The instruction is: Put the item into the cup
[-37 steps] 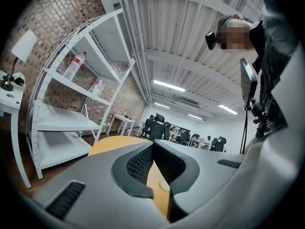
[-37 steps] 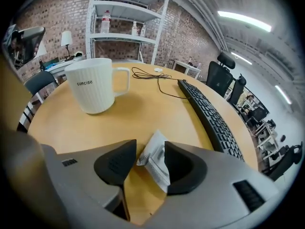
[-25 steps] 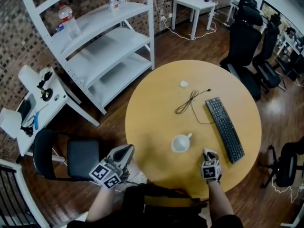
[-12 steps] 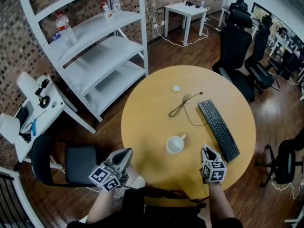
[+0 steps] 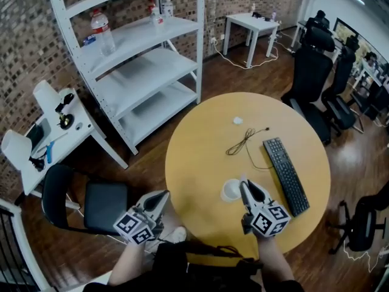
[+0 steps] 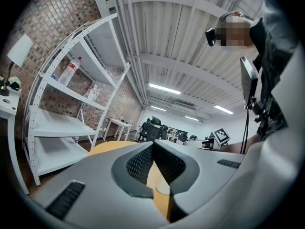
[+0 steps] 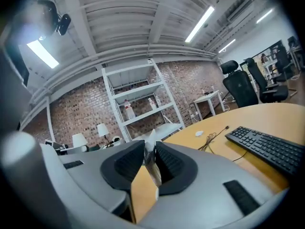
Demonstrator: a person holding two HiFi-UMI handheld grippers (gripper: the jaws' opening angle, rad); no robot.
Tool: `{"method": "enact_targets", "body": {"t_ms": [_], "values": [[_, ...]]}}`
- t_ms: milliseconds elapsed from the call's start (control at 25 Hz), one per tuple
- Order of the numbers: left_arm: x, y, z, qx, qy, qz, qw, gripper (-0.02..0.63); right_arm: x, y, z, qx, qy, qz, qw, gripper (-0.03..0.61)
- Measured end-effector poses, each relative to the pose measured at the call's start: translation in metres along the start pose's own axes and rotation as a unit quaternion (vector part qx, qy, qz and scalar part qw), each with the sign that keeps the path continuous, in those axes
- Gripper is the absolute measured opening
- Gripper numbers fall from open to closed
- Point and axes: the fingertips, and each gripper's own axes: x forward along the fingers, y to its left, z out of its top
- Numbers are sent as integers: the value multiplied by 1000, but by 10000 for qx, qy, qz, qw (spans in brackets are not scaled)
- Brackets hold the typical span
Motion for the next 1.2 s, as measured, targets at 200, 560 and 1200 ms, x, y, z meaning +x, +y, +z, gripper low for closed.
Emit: {"method": "enact_targets", "body": {"t_ms": [200,560,1200], "values": [[-23,10,4,35,-29,228,9997,-5,16,-7,-32,181,118,80,9997,76],[-39,17,7,88,30,403,9991,-5,27,-31,-70,154,468,-220,9985,143],[34,-7,11,260,36,-352,9990,-5,-78,-53,31,-657,-995,-874,9890,105]]}}
